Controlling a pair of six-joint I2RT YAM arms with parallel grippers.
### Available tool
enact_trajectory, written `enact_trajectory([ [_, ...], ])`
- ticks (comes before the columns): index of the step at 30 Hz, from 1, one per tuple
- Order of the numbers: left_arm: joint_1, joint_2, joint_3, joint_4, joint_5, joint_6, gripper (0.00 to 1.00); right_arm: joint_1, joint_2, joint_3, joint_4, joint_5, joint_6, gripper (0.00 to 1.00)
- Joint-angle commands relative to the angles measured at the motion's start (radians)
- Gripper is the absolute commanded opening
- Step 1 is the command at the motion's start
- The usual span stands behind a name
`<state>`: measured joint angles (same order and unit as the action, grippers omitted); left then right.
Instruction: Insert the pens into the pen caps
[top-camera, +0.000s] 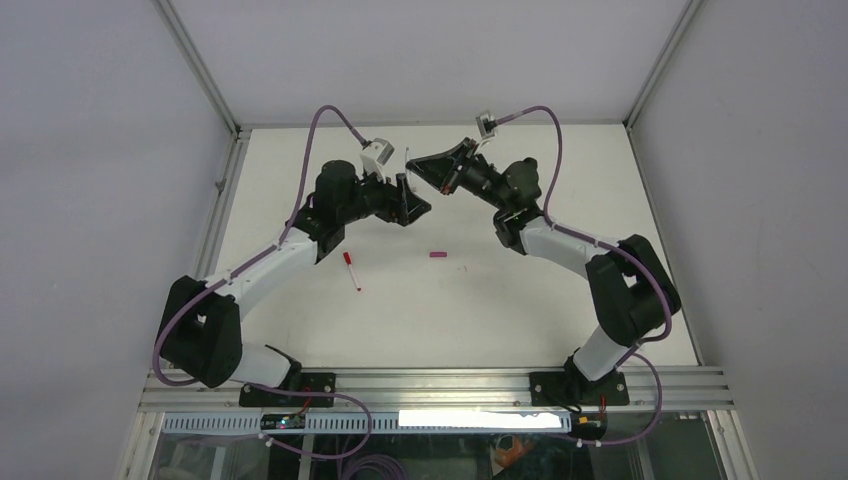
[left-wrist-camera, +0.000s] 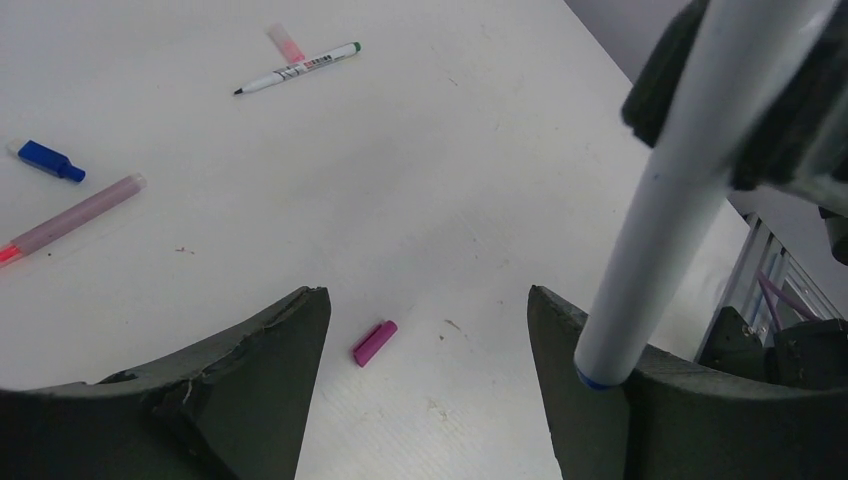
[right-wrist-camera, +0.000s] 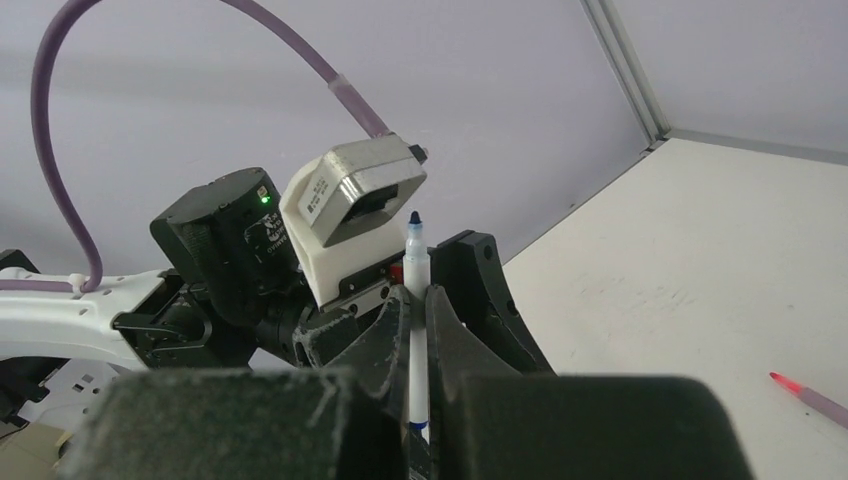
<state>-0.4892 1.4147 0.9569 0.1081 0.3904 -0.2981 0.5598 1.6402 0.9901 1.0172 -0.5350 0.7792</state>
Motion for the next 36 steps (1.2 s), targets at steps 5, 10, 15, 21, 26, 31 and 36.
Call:
enact_trajectory([
  [5, 0.006, -0.141, -0.058, 0.12, 0.001, 0.008, 0.73, 0.006, -0.016, -0.041, 0.069, 0.017, -0.006, 0.0],
  [10, 0.005, -0.192, -0.079, 0.112, 0.016, 0.026, 0.56, 0.006, -0.005, -0.053, 0.077, 0.025, -0.01, 0.0],
  [15, 0.006, -0.183, -0.07, 0.105, 0.036, 0.024, 0.47, 0.006, 0.015, -0.051, 0.095, 0.017, 0.003, 0.0],
  [21, 0.006, -0.167, -0.077, 0.12, 0.028, 0.019, 0.44, 0.009, 0.029, -0.055, 0.106, 0.004, 0.012, 0.0],
  [26, 0.006, -0.178, -0.086, 0.127, 0.006, 0.025, 0.41, 0.009, 0.037, -0.075, 0.112, -0.003, 0.013, 0.0],
  [31, 0.006, -0.166, -0.086, 0.124, -0.002, 0.026, 0.26, 0.013, 0.052, -0.079, 0.126, -0.015, 0.024, 0.0],
  [36, 0.006, -0.156, -0.089, 0.123, -0.022, 0.027, 0.06, 0.018, 0.067, -0.076, 0.124, -0.025, 0.025, 0.0],
])
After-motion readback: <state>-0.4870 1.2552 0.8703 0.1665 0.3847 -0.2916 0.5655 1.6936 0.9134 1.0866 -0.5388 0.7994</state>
